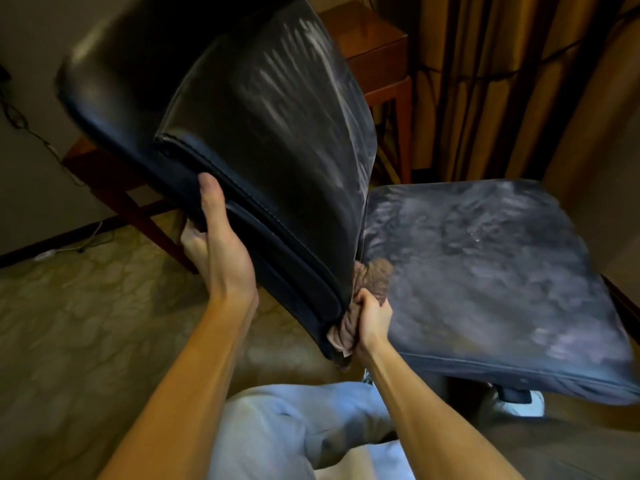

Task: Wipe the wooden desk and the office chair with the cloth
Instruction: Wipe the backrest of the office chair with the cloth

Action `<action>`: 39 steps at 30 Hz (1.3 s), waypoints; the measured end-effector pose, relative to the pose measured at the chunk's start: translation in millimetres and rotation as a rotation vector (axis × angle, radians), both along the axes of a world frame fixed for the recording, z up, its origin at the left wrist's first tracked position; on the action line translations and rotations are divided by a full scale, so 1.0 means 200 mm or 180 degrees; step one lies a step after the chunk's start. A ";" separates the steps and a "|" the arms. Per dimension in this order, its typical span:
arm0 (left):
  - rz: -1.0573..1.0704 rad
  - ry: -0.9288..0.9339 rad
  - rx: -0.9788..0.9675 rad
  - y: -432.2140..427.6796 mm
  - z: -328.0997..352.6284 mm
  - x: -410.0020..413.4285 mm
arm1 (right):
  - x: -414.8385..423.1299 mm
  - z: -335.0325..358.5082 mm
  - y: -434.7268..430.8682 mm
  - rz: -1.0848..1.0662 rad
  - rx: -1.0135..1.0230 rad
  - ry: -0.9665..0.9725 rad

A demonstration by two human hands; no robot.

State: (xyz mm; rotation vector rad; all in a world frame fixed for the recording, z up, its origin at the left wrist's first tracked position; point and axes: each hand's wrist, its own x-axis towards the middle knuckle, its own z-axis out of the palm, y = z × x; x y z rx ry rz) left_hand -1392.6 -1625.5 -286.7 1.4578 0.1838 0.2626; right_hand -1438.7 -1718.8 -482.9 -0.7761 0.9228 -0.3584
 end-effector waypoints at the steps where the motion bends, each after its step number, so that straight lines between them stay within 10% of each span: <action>1: 0.0019 0.0046 0.0016 0.00 0.00 0.00 | 0.03 -0.03 -0.02 0.0088 0.0050 0.0129; 17: -0.0252 0.0107 0.0138 0.00 0.09 -0.06 | 0.02 0.36 -0.19 0.0158 0.0383 0.0041; 30: -0.1330 -0.0568 0.1516 0.28 0.29 -0.08 | 0.01 1.74 0.06 0.0874 -0.1868 -0.1574; 33: -0.1014 -0.0977 0.1412 0.36 0.51 -0.01 | 0.05 1.86 0.06 0.0563 -0.2551 -0.1630; 39: -0.0949 -0.1133 0.3109 0.22 0.97 0.19 | 0.21 1.84 -0.06 0.0662 -0.3546 -0.1346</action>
